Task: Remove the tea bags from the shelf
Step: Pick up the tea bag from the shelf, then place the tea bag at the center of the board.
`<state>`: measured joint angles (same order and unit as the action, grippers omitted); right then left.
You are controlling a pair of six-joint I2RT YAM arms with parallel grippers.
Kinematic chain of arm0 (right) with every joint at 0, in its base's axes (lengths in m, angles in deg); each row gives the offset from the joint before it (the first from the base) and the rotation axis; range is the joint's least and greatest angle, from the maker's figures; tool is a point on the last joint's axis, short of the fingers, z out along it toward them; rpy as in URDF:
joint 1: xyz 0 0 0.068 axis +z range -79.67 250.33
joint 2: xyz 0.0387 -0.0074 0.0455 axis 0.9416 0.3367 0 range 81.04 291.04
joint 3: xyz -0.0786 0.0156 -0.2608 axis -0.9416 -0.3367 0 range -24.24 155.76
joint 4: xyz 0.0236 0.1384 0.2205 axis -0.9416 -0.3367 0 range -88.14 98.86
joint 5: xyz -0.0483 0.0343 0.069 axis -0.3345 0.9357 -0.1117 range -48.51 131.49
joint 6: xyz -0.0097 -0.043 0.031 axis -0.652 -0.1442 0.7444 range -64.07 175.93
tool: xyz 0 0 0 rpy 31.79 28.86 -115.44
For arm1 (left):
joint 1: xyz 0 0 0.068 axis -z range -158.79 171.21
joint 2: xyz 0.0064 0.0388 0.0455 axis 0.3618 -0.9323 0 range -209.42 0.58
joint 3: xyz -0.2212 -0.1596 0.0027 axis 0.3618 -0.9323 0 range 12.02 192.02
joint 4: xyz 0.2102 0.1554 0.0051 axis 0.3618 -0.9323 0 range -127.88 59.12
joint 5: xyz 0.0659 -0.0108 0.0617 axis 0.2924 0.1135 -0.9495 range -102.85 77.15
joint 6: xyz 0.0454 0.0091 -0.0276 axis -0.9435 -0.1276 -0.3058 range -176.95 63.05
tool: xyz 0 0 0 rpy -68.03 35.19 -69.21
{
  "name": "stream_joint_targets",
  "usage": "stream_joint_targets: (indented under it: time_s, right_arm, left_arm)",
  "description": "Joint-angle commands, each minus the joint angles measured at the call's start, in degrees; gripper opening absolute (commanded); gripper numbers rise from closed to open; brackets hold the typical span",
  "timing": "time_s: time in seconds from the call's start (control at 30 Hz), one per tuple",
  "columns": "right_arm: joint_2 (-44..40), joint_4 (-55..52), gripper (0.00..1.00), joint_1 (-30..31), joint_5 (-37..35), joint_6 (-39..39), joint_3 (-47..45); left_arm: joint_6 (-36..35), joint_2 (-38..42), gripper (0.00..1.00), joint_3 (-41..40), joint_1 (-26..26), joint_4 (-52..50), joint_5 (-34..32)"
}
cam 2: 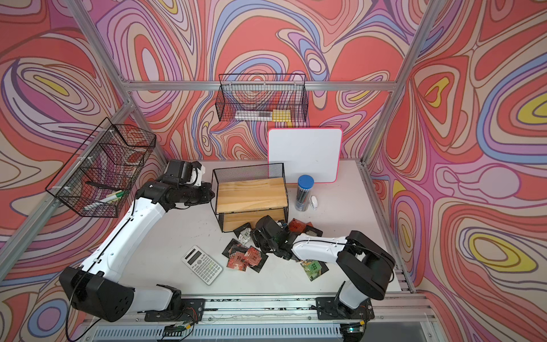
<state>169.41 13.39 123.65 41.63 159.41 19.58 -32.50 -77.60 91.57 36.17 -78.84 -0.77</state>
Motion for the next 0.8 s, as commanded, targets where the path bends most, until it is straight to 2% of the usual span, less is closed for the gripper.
stream_joint_targets:
  time_s: [0.0, 0.17, 0.33, 0.47, 0.7, 0.77]
  right_arm:
    - [-4.49, -2.35, 0.00, 0.33, 4.68, 1.95, -2.04]
    - [-9.76, -8.17, 0.00, 0.44, 7.58, -1.73, -4.99]
    - [-14.30, -8.78, 0.00, 0.43, 6.21, -1.79, -10.88]
    - [-13.40, -6.83, 0.00, 0.40, 4.59, -2.02, -12.61]
    - [-11.75, -9.59, 0.00, 0.47, 4.45, -2.22, -13.26]
    - [-12.12, -10.72, 0.12, 0.47, 4.51, -2.41, -13.29]
  left_arm:
    - [-1.53, -1.55, 0.00, -0.09, 0.38, -3.45, 0.77]
    - [-1.16, -1.46, 0.00, -0.18, 0.42, -3.53, 0.69]
    - [-0.81, -1.37, 0.00, -0.45, 0.38, -3.32, 1.01]
    - [-0.59, -1.28, 0.00, -0.53, 0.38, -3.66, 1.33]
    - [-0.28, -0.86, 0.00, -0.10, 0.42, -4.39, 0.36]
    - [-0.37, -0.78, 0.00, 0.16, 0.42, -4.72, -0.01]
